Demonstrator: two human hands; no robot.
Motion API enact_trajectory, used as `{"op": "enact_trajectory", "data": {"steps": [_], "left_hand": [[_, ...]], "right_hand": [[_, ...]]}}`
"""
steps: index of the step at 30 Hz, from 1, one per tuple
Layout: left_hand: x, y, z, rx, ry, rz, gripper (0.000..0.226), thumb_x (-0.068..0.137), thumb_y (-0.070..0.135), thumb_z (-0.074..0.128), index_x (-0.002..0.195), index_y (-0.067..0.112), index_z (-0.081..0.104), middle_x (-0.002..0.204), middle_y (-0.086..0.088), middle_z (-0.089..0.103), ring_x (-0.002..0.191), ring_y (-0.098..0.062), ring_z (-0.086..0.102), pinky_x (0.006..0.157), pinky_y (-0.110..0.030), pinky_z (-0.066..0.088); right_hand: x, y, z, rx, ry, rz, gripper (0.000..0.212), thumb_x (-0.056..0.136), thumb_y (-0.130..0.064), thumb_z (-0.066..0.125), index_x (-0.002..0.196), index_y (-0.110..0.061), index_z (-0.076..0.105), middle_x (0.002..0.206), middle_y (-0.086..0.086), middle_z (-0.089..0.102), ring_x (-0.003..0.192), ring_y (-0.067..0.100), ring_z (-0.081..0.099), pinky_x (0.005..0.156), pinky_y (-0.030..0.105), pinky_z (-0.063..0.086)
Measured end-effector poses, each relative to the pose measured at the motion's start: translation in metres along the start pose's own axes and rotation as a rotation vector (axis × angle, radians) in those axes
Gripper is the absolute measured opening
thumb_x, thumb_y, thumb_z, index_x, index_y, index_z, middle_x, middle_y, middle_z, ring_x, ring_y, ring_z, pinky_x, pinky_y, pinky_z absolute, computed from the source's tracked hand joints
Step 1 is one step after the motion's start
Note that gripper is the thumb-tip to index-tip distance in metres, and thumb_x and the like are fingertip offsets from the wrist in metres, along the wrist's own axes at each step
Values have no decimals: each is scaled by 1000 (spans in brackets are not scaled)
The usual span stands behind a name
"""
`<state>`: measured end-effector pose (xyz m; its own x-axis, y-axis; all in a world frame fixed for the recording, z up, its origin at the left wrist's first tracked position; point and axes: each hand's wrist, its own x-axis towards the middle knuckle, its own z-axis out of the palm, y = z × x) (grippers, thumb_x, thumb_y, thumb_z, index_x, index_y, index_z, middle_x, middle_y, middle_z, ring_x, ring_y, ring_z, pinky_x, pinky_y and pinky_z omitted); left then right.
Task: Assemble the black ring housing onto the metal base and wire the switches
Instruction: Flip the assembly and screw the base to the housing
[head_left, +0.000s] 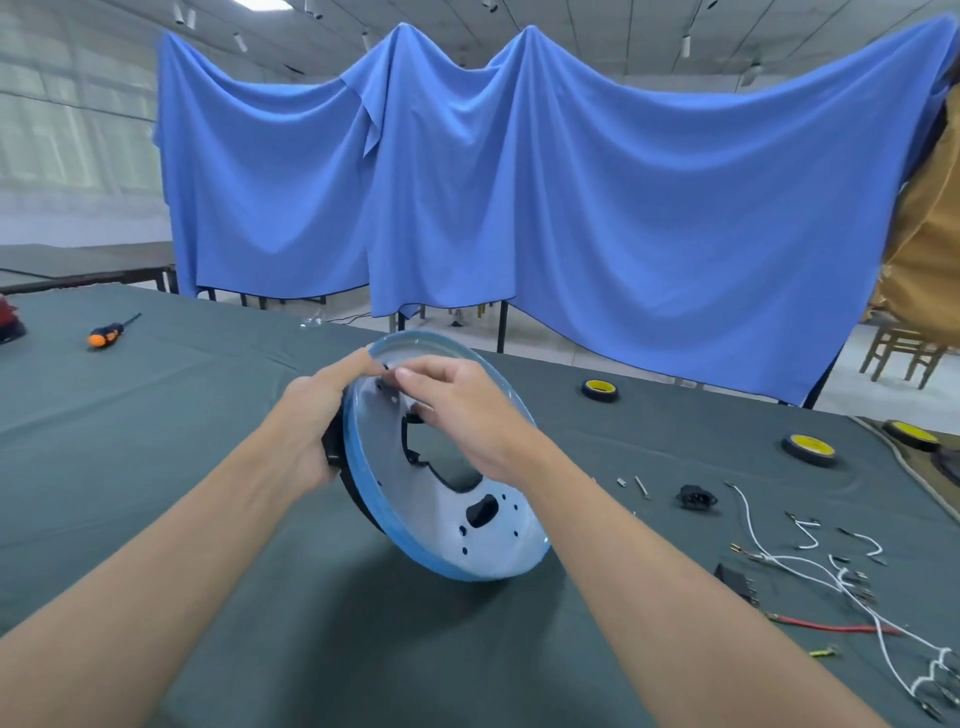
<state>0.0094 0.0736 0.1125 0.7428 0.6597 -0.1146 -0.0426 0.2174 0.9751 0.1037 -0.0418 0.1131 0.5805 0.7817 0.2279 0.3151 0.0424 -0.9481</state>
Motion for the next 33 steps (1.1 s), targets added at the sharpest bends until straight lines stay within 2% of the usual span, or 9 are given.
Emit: {"op": "enact_trajectory", "data": {"steps": [3,8,10,14,18,21,23,29,33], "left_hand": [[10,-15,-9,-67,-26,-106,16,73,28,69,69,14,73,63,-5,67,51,-23,63,59,-28,53],[24,-46,-16,-221,-40,-244,32,70,27,70,96,10,71,90,-9,69,67,-28,65,64,-32,57],[30,-54,-18,-240,-47,-267,29,69,28,71,92,12,71,91,-7,68,67,-27,65,63,-30,56],[44,-66,-24,-269,-63,-311,23,69,31,72,86,17,69,81,-2,70,63,-24,66,61,-30,56],[55,-75,-33,-292,-74,-343,30,70,30,69,98,21,64,96,0,65,83,-24,60,79,-35,49],[59,-77,-35,-284,-90,-344,31,73,31,67,102,21,64,101,1,66,86,-24,61,78,-36,50],[59,-77,-33,-275,-87,-343,29,74,31,66,101,21,64,96,2,67,79,-23,63,72,-35,51],[50,-79,-29,-312,-74,-336,25,74,30,65,96,19,68,88,1,74,68,-23,70,63,-32,58],[44,-81,-29,-335,-51,-315,20,73,29,66,90,19,68,81,0,74,60,-22,71,56,-32,58]], "right_hand": [[6,14,2,-90,-15,-6,20,97,-20,55,106,-11,70,100,1,72,91,13,64,101,40,48],[12,35,-1,-290,-86,49,16,95,-21,58,103,-16,71,105,-2,73,102,11,66,100,35,48],[12,39,-7,-402,-80,21,14,94,-21,58,99,-18,71,102,-4,73,100,10,66,98,33,48],[9,39,-44,-544,96,-9,16,93,-22,57,92,-19,73,92,-9,73,94,8,64,87,25,48],[-4,47,-99,-640,363,46,18,91,-18,56,85,-23,72,85,-14,68,80,2,58,68,14,39],[-20,61,-128,-732,432,175,19,90,-19,54,84,-24,71,81,-16,63,82,8,56,61,15,37],[-31,72,-138,-803,363,287,20,89,-17,52,83,-23,70,76,-15,64,82,14,57,61,21,40],[-55,92,-135,-1053,76,495,11,83,-18,62,74,-23,64,90,5,68,87,24,63,70,28,49],[-60,92,-125,-1235,-5,550,12,80,-29,64,87,-19,62,93,6,64,86,29,61,79,39,55]]}}
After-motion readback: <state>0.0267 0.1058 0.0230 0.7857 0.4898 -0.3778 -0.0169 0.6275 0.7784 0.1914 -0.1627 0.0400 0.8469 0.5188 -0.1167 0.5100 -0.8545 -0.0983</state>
